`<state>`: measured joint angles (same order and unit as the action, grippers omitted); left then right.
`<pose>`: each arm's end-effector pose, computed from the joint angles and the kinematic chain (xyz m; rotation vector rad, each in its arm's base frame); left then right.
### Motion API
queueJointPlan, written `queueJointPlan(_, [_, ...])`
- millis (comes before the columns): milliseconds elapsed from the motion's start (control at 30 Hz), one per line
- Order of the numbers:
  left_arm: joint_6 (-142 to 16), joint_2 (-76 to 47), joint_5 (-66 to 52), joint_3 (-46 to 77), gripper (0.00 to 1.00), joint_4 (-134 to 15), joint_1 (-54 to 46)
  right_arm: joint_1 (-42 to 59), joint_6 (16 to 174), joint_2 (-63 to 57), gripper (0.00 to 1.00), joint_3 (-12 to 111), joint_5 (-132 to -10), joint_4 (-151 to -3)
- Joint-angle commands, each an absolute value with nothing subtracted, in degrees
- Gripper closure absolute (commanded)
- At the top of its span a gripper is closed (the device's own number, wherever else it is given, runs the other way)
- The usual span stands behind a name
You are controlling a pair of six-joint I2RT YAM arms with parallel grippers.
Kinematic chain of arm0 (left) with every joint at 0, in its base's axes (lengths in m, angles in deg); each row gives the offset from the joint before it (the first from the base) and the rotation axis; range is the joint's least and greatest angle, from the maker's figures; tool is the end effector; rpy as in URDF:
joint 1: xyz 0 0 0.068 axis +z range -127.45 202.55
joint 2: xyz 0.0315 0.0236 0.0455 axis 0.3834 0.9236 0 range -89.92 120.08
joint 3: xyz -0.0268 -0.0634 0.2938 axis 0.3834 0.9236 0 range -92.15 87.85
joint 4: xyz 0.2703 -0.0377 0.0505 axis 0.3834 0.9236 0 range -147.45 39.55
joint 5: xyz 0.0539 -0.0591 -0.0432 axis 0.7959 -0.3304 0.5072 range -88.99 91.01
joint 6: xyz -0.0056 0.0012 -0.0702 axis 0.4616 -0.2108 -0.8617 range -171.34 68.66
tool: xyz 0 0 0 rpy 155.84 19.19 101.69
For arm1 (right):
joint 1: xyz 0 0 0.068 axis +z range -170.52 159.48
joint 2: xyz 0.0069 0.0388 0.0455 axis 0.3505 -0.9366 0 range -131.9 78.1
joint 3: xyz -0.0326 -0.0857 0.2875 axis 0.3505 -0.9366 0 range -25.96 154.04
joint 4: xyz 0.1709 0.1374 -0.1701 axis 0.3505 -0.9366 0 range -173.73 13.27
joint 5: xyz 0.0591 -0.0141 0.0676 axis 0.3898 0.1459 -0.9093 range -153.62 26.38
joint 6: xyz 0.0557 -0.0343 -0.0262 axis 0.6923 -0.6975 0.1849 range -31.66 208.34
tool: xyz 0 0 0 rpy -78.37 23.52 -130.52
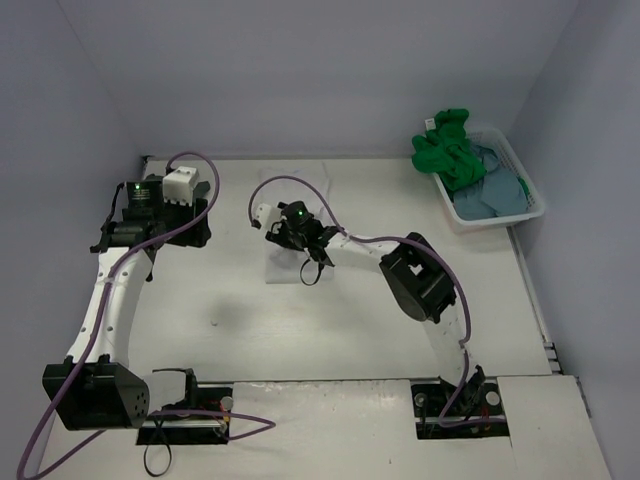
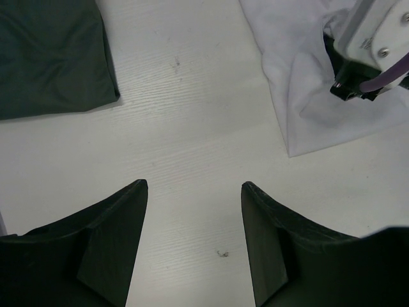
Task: Fold and stack the t-shirts
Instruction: Fold the rectangle-folded T-shirt at the center of the board.
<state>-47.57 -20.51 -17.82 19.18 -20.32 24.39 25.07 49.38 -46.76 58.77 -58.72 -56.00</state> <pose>0.2815 -0.0096 0.3663 0.2156 2.1977 -0.3118 0.3892 0.3901 0.1878 -1.2401 1.4501 -0.0035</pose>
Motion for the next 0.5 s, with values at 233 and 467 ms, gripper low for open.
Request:
queueJointPlan(233, [-48.70, -21.45, -20.08, 17.97, 0.45, -22.12, 24.48, 24.22, 50.37, -38.00, 0.51, 61.23, -48.86, -48.08])
queueJointPlan(467, [-48.70, -21.19, -20.61, 17.71, 0.45, -21.77, 24.57, 23.96, 53.26, -36.43, 0.59, 63.77, -59.37, -64.63])
